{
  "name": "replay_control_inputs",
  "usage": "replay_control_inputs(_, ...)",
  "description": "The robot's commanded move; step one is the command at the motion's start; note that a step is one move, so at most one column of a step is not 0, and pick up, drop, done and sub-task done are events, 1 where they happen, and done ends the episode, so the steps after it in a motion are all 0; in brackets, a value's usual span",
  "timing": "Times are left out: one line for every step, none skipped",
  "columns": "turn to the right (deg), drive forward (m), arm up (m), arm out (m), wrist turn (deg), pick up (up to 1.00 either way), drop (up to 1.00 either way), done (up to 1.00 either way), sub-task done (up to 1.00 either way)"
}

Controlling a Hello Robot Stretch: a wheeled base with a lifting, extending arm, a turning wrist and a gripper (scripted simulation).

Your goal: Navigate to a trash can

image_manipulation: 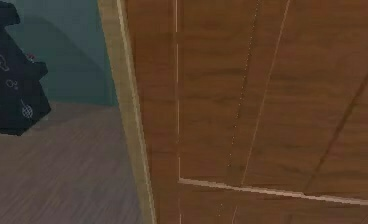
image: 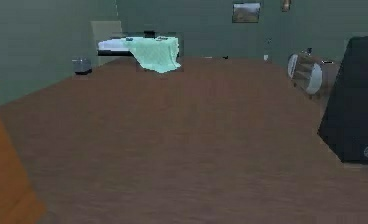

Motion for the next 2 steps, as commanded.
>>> replay_control_inputs(0.0, 0.55, 0.0, 0.0, 0.0, 0.0, 0.0, 0.0, 0.0)
replay_control_inputs(-30.0, 0.0, 0.0, 0.0, 0.0, 0.0, 0.0, 0.0, 0.0)
